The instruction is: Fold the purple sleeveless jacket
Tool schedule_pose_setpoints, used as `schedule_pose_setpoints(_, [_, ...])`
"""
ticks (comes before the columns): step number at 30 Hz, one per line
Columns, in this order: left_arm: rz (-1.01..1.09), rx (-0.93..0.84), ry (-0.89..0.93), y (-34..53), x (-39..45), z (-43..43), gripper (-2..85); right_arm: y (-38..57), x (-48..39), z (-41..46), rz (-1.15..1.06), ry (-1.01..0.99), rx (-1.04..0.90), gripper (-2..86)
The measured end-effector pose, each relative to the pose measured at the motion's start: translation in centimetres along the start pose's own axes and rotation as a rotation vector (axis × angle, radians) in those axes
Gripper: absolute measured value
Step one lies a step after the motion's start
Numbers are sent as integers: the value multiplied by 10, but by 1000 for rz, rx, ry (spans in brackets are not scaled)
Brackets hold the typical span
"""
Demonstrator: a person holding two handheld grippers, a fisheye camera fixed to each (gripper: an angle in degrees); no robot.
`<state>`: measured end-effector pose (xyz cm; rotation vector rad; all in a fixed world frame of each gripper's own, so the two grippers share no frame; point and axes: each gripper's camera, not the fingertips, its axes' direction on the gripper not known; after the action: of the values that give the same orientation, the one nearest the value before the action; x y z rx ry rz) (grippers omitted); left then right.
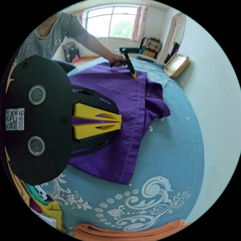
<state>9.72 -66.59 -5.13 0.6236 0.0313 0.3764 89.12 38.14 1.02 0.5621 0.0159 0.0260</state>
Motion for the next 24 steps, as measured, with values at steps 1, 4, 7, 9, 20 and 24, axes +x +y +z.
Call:
schedule_pose_setpoints(1, [9,-2,-16,0,0,3,1,-3,-4,3,2,14,0,5])
schedule_pose_setpoints(4, [31,-4,-77,-1,0,16,1,-19,-28,10,-7,50,33,2])
schedule_pose_setpoints(7, [17,7,-85,4,-5,29,1,-31,-47,19,-5,87,29,1])
schedule_pose_setpoints(9, [3,29,-91,14,-7,38,1,-33,-60,23,-9,97,42,0])
schedule_pose_setpoints(20, [309,-66,-169,102,48,96,9,42,-152,26,-208,287,129,0])
schedule_pose_setpoints(24, [325,-99,-216,118,50,125,10,48,-169,65,-215,421,67,0])
